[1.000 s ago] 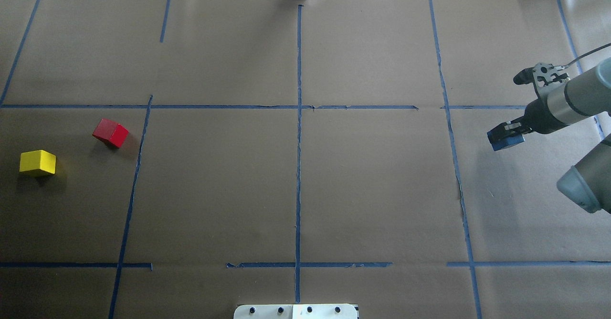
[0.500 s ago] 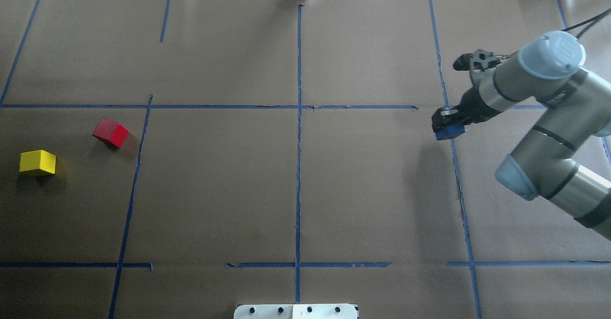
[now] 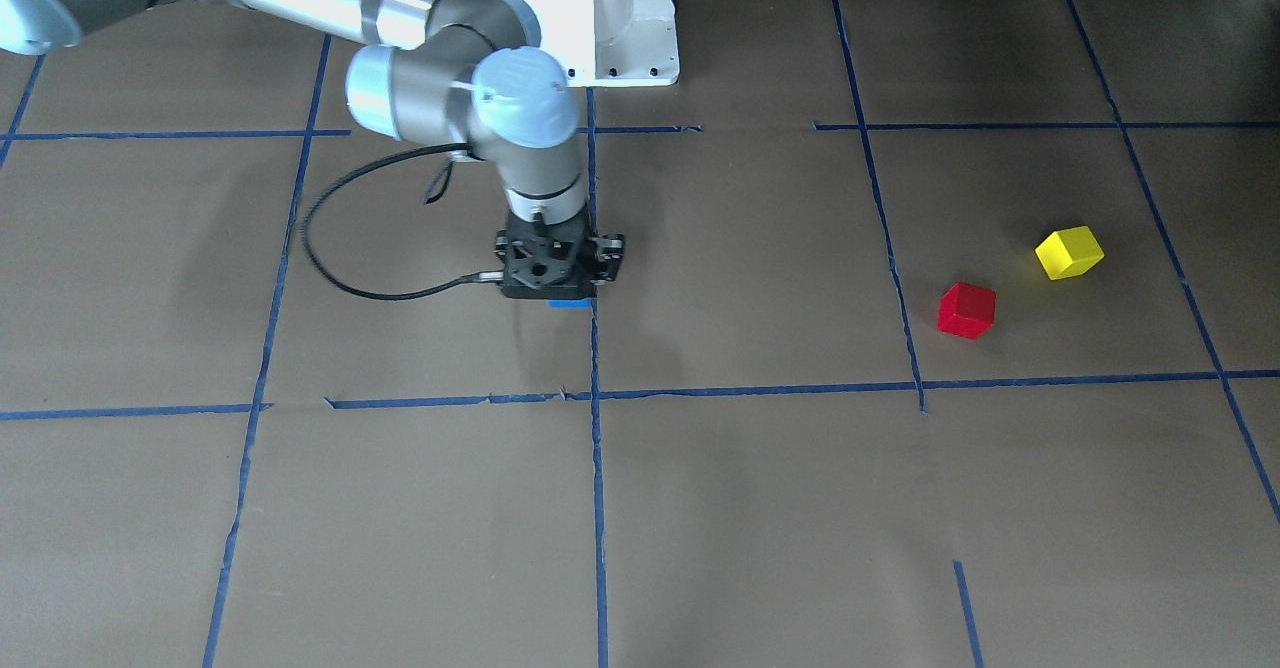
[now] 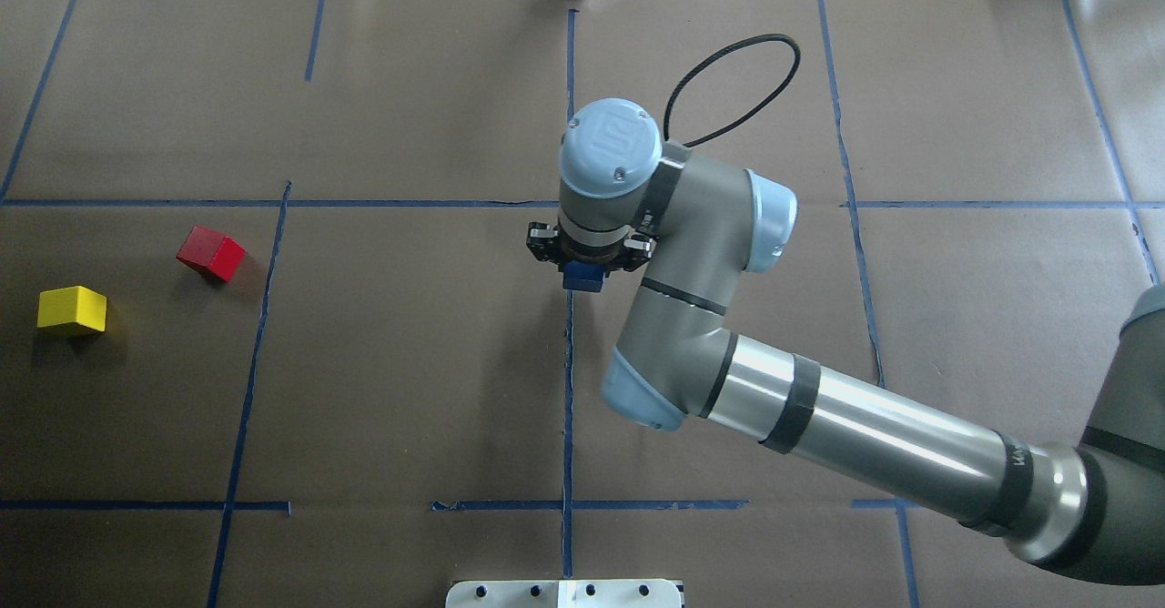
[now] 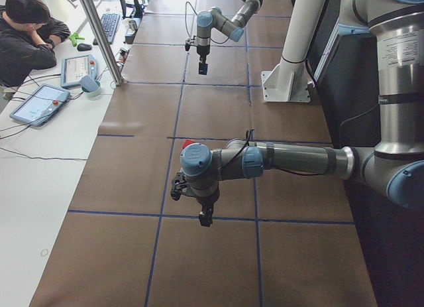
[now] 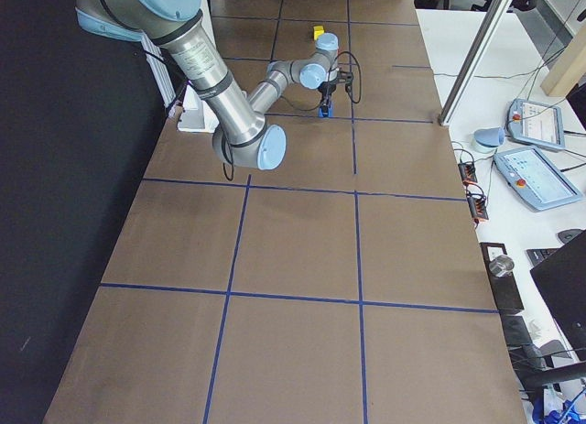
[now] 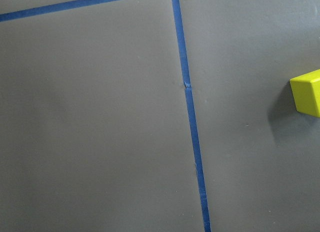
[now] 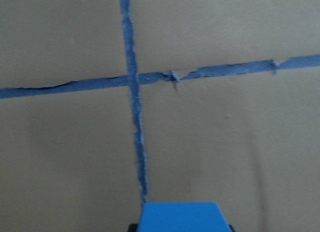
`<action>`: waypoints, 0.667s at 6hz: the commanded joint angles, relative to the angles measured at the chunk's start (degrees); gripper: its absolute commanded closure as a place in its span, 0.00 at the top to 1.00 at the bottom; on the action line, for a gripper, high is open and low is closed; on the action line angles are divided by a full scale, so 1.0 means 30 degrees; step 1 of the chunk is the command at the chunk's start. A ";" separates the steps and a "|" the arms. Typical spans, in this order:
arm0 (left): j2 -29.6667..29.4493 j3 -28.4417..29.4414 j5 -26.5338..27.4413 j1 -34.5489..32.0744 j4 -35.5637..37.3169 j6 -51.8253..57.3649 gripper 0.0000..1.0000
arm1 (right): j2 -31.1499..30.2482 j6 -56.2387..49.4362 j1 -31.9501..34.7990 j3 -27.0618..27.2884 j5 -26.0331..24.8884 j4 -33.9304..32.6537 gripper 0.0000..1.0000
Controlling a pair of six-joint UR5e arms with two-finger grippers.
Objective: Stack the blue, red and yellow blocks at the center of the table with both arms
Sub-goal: 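Carry the blue block with the right gripper to the table center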
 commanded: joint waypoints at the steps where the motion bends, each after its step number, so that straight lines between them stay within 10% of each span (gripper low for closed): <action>1: 0.0000 0.0000 0.0000 0.0019 0.0029 0.0000 1.00 | 0.1012 0.0582 -0.0513 -0.1308 -0.0606 0.0029 0.18; 3: 0.0000 0.0029 0.0000 0.0019 0.0030 0.0000 1.00 | 0.0898 0.0351 -0.0834 -0.1575 -0.0839 0.0030 0.98; 4: 0.0000 0.0029 0.0000 0.0019 0.0030 0.0000 1.00 | 0.0781 0.0175 -0.0836 -0.1547 -0.0870 0.0001 0.99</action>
